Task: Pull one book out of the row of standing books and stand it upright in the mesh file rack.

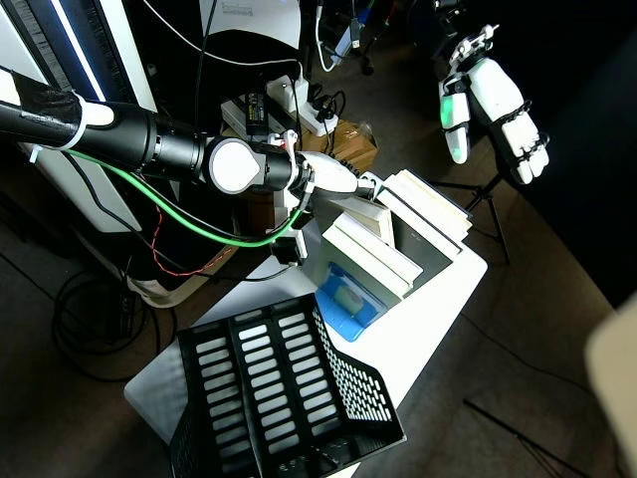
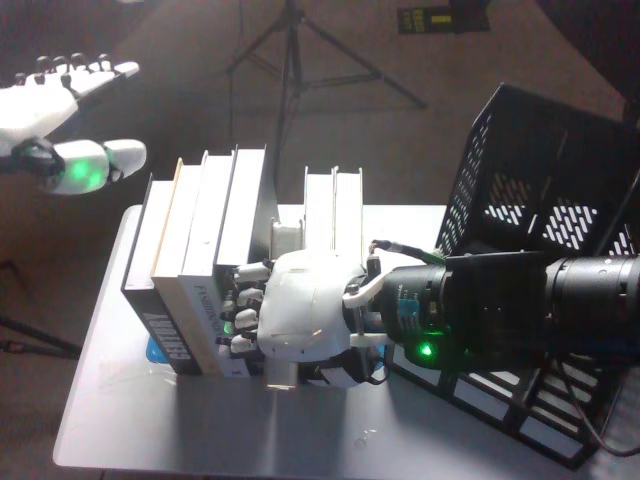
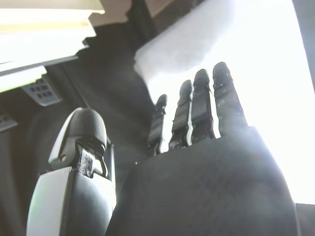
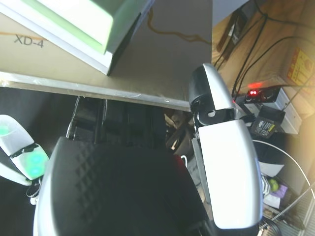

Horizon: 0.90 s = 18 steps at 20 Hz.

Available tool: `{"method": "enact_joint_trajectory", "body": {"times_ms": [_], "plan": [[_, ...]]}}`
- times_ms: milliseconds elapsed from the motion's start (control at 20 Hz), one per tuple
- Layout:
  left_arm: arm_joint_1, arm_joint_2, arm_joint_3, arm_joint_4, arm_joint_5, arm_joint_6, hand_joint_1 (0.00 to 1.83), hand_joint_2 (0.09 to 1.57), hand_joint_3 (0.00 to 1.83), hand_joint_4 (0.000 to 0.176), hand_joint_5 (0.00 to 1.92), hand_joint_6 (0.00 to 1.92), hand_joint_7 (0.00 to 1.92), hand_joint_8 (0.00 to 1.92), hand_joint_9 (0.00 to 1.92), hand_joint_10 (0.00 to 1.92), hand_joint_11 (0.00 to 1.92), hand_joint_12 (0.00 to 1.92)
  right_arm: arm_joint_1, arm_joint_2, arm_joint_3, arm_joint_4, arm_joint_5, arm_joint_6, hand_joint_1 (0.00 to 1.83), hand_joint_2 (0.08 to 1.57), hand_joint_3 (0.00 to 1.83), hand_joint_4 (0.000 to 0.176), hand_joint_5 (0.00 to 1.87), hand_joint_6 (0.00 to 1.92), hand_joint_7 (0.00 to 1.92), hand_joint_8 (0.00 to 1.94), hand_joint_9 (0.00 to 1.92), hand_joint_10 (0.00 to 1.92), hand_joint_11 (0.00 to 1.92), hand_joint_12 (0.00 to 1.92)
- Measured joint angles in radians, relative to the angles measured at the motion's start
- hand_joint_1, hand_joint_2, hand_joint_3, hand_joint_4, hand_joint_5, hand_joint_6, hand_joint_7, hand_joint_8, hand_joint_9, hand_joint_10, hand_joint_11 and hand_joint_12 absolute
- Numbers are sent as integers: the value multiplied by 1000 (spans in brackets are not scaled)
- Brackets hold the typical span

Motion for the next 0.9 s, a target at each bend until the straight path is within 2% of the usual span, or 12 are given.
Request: {"method": "enact_joint_trajectory", "body": {"times_ms": [100,150,200,250,300,350,400,500,600,650,750,900], "plan": [[-26,-5,11,20,4,-1,3,1447,32,0,30,13,0,0,0,0,0,0,0,0,4,13,3,0,1023,1223,1,0,341,13,335,1,271,23,0,984],[-35,-6,13,33,11,-2,0,1546,189,0,5,2,0,0,0,0,0,774,0,1,4,16,5,0,1023,1223,1,0,341,13,335,1,271,23,0,984],[-43,-10,16,43,15,-2,0,1446,156,0,0,0,10,4,65,36,0,1210,0,1,6,19,6,0,1023,1223,1,0,341,12,335,1,271,23,0,984],[-51,-18,22,48,24,0,0,1446,156,0,0,0,10,4,65,36,0,1210,0,1,8,24,5,0,1023,1223,1,0,341,12,335,1,271,23,0,984],[-60,-23,26,60,33,-1,0,1398,59,0,0,0,25,8,21,77,0,1304,0,1,11,26,6,0,1198,989,0,0,499,151,574,15,354,728,33,1701],[-65,-31,33,70,40,-3,0,1493,44,0,0,0,4,1,3,15,0,1798,0,1,11,29,6,0,1286,985,0,0,469,387,653,59,356,997,81,1803],[-72,-36,37,74,55,-3,0,1428,1,13,0,0,0,0,0,2,0,1896,0,1,12,37,6,2,1356,1087,0,0,925,833,986,654,699,1261,291,1865],[-76,-37,37,80,60,-3,0,1535,34,0,13,186,268,64,217,565,47,1733,-5,-3,19,41,11,2,1399,1056,0,0,1080,639,1198,648,994,1208,706,1730],[-78,-37,38,81,64,-2,0,1192,0,153,0,6,10,2,30,119,1,1584,-5,-8,18,29,31,-5,1400,1053,0,0,1079,650,1221,669,961,1231,709,1813],[-79,-37,38,81,69,-2,0,1183,0,169,0,0,1,0,27,108,0,1570,-5,-10,18,26,35,-7,1397,1061,0,0,1043,700,1223,700,914,1255,576,1839],[-79,-37,38,82,68,-3,0,1181,0,173,0,0,0,0,26,107,0,1565,-5,-10,19,27,33,-7,1409,1022,0,0,1140,607,1360,385,1031,1091,689,1711],[-79,-37,38,82,68,-3,0,1181,0,173,0,0,0,0,25,110,0,1563,-5,-10,19,28,38,-7,1391,1073,10,0,1031,762,1131,849,902,1277,569,1868]]}}
